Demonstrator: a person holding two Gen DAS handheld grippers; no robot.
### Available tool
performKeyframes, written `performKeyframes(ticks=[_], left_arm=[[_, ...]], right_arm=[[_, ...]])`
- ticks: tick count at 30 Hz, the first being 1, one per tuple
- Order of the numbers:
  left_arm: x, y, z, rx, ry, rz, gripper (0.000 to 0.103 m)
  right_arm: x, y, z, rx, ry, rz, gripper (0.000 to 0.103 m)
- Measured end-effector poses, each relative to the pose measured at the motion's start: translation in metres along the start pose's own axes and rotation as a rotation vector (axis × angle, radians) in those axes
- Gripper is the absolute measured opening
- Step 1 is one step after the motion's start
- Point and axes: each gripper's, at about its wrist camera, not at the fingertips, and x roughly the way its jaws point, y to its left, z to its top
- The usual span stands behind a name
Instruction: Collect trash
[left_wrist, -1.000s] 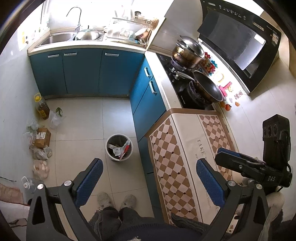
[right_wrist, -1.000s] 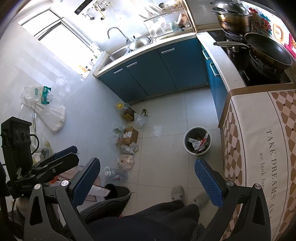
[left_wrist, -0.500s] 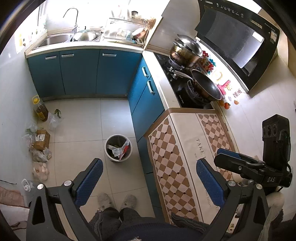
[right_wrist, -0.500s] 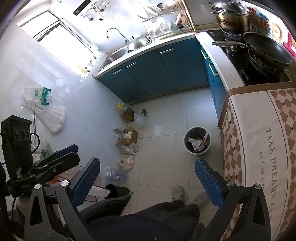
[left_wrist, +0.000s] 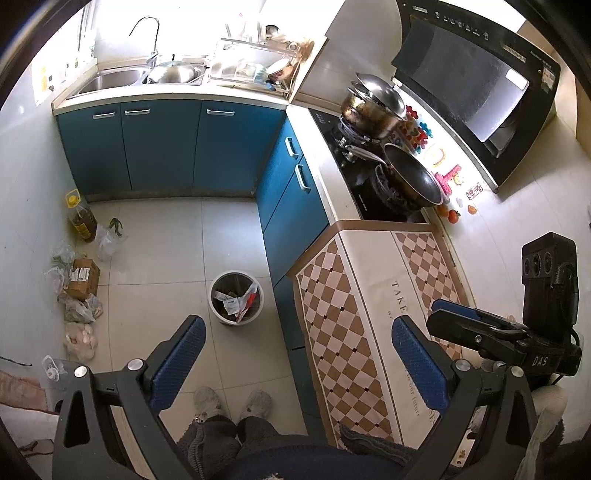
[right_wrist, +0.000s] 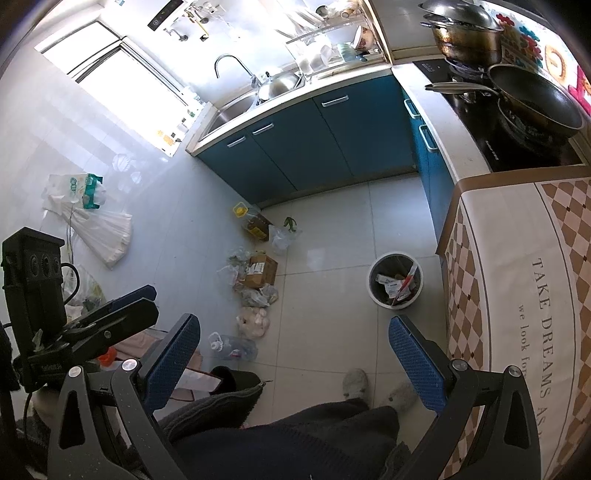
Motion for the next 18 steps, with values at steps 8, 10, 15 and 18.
performKeyframes(ticks=[8,10,15,18], left_arm=[[0.0000,0.0000,-0.0003,0.002,0.001,-0.002,0.103],[-0.0002,0.0008,-0.0012,0.002,0.001,-0.003,0.103],[0.0000,-0.0024,0.0036,0.000,0.000,-0.002,0.103],[-0.0002,-0.0017,0.0019,-0.001,-0.002,-0.001,0.103]], right_arm=[[0.0000,0.0022,0.0017,0.001,-0.002,0.003,0.103],[0.0001,0.0024,0.0018,0.001,-0.002,0.003,0.103],[0.0002,0.0028,0.0018,0.002,-0.003,0.003,0.103],[-0.0008,0.0027,0.0015,0.000,-0.003,0.005,0.103]])
